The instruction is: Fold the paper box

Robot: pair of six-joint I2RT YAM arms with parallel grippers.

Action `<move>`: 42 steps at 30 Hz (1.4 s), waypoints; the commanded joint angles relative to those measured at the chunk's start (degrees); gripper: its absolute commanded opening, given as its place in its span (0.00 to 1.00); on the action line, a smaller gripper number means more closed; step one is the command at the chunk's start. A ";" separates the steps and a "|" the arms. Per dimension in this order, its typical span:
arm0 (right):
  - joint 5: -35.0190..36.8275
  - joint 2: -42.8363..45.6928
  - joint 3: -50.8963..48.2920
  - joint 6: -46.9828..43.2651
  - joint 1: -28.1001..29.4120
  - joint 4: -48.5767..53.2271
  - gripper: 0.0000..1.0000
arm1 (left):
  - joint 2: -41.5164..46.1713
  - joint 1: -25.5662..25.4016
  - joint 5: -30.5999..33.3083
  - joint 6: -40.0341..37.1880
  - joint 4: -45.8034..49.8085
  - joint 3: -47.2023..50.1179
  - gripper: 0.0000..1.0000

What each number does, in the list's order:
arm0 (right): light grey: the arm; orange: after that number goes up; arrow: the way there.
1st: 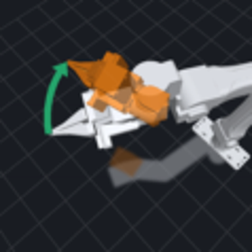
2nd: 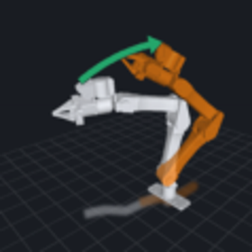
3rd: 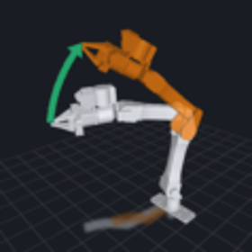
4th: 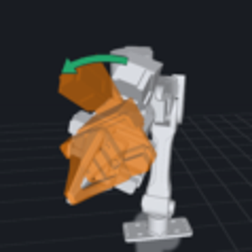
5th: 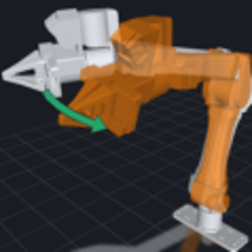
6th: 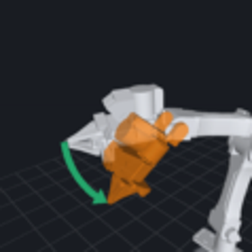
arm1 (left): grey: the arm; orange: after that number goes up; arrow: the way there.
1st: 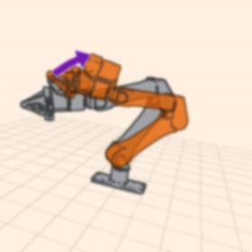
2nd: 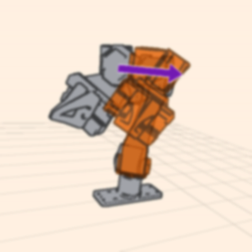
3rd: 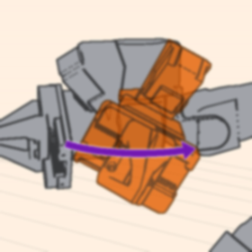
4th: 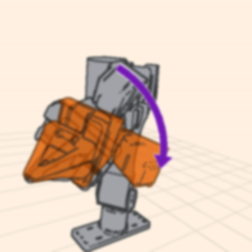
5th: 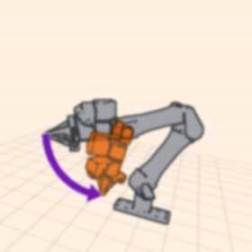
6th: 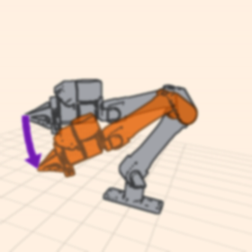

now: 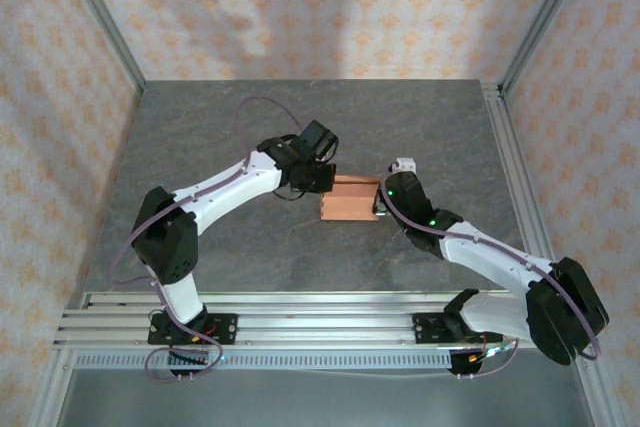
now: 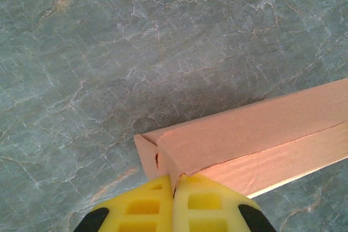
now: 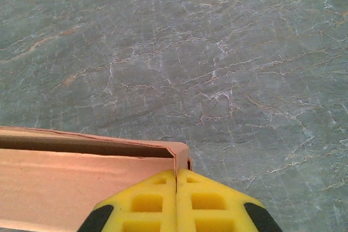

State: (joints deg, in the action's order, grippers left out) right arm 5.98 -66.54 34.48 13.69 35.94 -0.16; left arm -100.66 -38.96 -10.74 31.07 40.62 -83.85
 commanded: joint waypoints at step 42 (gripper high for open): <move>-2.64 5.05 -8.65 -2.99 0.53 -11.07 0.00 | -0.43 -2.70 0.57 1.32 -1.03 1.23 0.00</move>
State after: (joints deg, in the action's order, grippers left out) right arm 4.56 -63.13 26.70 11.70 35.97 -8.36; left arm -101.43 -40.91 -11.35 32.58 40.93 -80.60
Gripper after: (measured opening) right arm 0.048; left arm 0.055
